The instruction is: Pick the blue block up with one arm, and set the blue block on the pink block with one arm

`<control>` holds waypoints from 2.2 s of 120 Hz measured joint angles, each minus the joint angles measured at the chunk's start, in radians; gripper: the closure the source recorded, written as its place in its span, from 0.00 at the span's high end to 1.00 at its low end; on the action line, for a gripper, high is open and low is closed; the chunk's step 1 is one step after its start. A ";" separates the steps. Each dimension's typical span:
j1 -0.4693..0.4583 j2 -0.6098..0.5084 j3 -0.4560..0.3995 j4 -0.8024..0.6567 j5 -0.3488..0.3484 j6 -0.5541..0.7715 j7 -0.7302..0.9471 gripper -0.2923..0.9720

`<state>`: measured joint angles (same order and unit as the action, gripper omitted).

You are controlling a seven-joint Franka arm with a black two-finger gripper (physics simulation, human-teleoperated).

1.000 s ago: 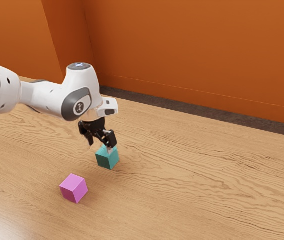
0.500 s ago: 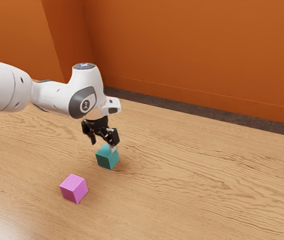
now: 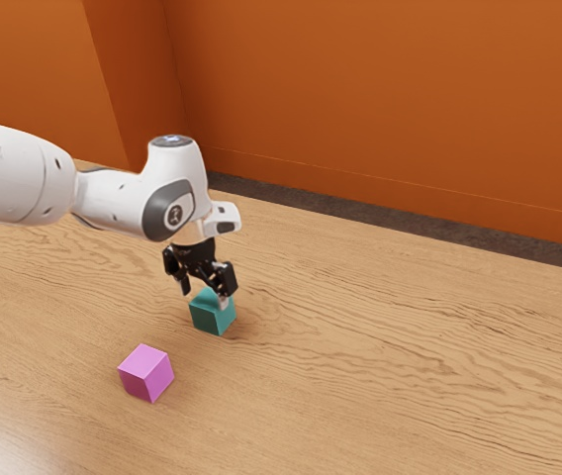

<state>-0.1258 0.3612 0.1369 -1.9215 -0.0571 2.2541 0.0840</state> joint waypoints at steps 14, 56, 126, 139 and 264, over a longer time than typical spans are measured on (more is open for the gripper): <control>-0.001 0.016 0.000 0.012 -0.001 0.000 0.000 0.77; -0.001 0.058 -0.002 0.050 -0.001 -0.009 0.006 0.77; 0.007 0.106 0.000 0.068 -0.001 -0.004 0.047 0.77; 0.010 0.106 -0.001 0.068 -0.003 -0.004 0.056 0.75; 0.018 0.080 -0.014 0.067 -0.014 -0.009 0.087 0.55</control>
<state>-0.1079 0.4407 0.1229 -1.8541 -0.0715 2.2452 0.1706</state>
